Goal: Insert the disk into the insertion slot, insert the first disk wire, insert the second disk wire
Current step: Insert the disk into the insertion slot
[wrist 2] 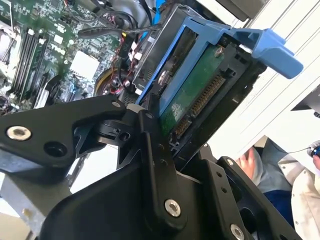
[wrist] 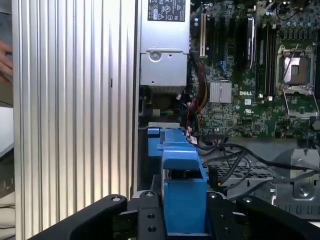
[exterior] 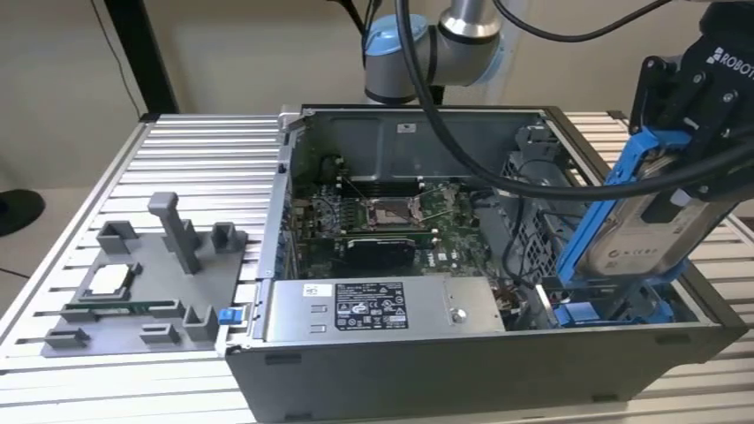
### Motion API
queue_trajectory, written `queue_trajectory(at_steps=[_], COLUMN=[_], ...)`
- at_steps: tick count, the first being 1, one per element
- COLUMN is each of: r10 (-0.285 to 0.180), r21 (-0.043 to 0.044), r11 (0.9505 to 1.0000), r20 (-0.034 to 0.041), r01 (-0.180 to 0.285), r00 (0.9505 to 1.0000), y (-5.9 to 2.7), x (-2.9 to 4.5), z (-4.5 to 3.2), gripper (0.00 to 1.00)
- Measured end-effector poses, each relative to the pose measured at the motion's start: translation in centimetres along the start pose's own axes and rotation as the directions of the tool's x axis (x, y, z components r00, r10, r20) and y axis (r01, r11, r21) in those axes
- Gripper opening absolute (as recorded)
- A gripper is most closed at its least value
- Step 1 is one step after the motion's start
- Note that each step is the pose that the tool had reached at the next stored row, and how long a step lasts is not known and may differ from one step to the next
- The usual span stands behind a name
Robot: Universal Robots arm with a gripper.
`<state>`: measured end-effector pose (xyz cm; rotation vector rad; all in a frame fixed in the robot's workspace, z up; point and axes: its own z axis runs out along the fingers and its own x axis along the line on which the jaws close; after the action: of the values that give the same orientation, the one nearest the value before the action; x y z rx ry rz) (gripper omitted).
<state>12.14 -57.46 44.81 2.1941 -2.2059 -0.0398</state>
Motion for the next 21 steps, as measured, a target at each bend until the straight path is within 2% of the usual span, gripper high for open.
queue_trajectory(at_steps=[13,21], r10=[-0.004,-0.006], r21=[0.0000,0.0000], r11=[1.0000,1.0000], r20=[-0.0002,-0.0003], r01=[0.004,0.006], r00=[1.0000,1.0000], y=[-0.32,-0.38], x=[-0.13,-0.25], z=[2.25,3.16], gripper=[0.00,0.00])
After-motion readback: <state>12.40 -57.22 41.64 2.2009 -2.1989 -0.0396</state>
